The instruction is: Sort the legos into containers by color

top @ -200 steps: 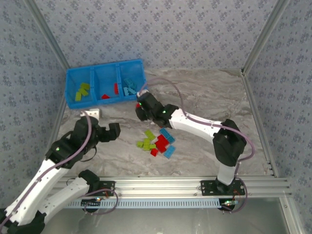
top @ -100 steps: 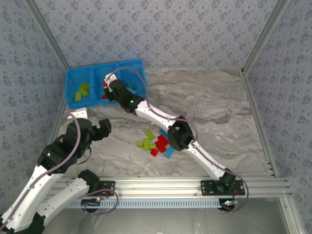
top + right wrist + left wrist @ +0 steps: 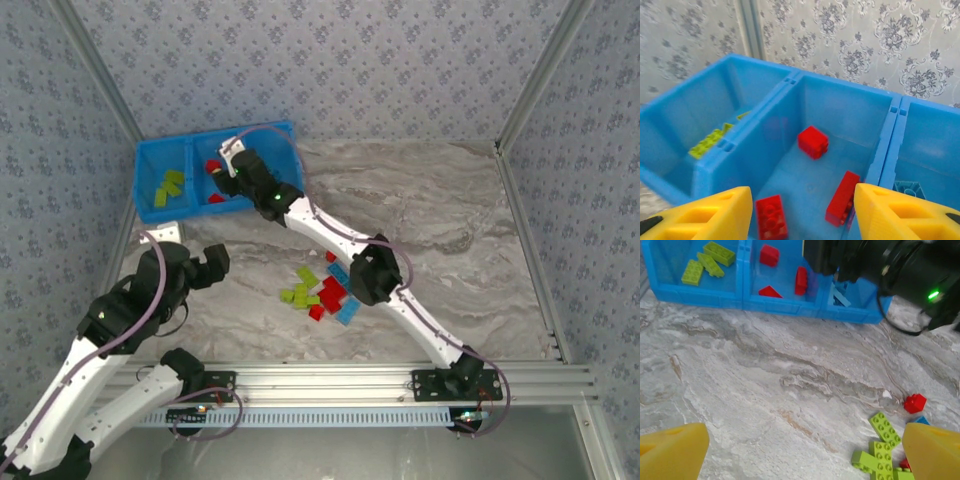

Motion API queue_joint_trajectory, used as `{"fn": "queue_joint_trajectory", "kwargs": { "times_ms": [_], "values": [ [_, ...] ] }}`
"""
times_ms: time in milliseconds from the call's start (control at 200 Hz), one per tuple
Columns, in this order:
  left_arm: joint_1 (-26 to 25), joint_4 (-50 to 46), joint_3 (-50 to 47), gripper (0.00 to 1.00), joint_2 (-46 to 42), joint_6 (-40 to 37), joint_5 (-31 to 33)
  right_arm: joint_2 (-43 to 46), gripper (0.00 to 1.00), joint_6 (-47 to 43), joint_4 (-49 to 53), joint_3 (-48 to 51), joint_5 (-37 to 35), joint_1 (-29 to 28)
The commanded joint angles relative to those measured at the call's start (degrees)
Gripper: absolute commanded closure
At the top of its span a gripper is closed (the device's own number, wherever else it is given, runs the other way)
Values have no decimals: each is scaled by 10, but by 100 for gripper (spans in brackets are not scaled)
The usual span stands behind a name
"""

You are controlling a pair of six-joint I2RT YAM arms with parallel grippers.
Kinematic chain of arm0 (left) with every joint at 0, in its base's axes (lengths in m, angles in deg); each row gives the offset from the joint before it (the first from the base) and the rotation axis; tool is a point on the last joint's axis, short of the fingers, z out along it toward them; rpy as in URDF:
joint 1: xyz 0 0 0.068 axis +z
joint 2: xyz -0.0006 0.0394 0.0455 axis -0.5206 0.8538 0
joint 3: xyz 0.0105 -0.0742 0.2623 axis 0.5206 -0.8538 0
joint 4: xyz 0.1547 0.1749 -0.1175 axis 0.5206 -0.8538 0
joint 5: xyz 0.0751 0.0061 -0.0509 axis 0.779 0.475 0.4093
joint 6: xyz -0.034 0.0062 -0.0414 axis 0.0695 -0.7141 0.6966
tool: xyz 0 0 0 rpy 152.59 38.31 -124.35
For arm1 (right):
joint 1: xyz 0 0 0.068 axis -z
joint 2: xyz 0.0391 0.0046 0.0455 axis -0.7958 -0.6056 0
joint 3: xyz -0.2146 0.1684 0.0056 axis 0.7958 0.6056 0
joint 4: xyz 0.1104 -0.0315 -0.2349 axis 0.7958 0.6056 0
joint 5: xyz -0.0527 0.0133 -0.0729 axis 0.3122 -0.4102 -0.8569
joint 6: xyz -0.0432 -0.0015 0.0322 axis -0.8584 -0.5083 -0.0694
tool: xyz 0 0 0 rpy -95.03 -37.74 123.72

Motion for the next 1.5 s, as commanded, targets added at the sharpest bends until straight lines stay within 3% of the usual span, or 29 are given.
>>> {"fn": "queue_joint_trajectory", "kwargs": {
  "times_ms": [0, 270, 495, 610, 800, 1079, 1384, 1494],
  "values": [
    [-1, 20, 3, 1, 41, -7, -52, 159, 41, 48, 72, 88, 12, -6],
    [-6, 130, -21, 1, 187, -14, -195, 571, 27, 99, 83, 628, 38, 47],
    [-47, 205, -23, 2, 291, -14, -214, 797, 21, 167, 213, 903, -10, 61],
    [-56, 233, -32, 1, 305, -29, -237, 846, 20, 194, 207, 997, 29, 70],
    [-61, 230, -49, 1, 286, -44, -240, 775, 10, 175, 133, 1005, 124, 75],
    [-61, 209, -77, 1, 221, -40, -216, 543, 6, 150, 105, 863, 103, 82],
    [-61, 201, -77, 1, 210, -50, -204, 422, 29, 168, 123, 812, 67, 74],
    [-60, 203, -80, 1, 211, -52, -202, 416, 45, 176, 118, 815, 65, 74]
  ]
}}
